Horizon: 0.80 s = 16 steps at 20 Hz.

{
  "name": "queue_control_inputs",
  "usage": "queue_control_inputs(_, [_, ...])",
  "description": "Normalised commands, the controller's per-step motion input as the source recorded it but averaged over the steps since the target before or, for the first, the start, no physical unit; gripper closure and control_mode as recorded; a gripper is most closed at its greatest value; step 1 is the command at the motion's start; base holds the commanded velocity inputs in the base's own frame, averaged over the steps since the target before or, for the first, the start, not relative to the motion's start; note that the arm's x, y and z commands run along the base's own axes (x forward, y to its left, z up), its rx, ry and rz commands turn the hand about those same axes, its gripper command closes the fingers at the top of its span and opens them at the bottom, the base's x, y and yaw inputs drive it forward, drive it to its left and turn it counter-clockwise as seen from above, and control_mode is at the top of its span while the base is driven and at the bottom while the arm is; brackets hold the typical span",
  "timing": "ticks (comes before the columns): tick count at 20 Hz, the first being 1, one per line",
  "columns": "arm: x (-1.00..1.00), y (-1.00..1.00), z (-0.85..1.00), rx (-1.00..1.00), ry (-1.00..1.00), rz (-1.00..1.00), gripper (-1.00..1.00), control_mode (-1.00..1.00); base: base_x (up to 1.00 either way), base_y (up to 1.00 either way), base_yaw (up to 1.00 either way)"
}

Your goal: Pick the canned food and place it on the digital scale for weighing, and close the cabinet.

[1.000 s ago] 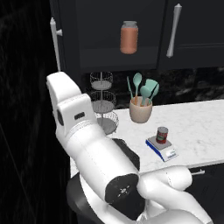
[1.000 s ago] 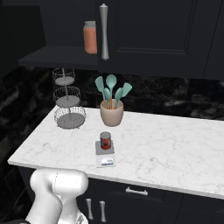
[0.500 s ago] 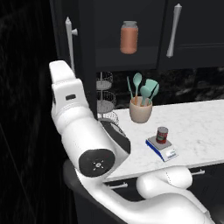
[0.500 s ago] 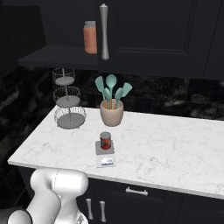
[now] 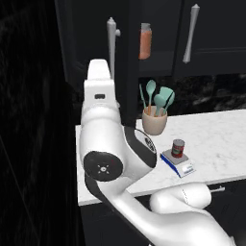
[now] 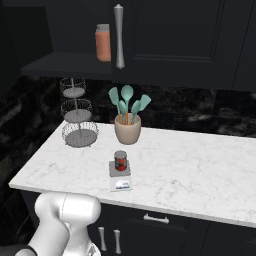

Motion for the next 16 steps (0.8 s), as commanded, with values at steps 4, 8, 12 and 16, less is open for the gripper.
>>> queue_control_inputs(4, [0.53,-0.91,0.00,0.06,0.00,-0.26,-1.00,-1.00,0.00,0.00,0.00])
queue_control_inputs(8, [0.62,-0.86,0.00,0.05,0.00,-0.25,-1.00,-1.00,0.00,0.00,0.00])
queue_control_inputs(12, [0.66,-0.70,0.00,0.05,0.00,-0.21,-1.00,-1.00,0.00,0.00,0.00])
queue_control_inputs(16, [0.56,-0.52,0.01,0.06,0.00,-0.09,-1.00,-1.00,0.00,0.00,0.00])
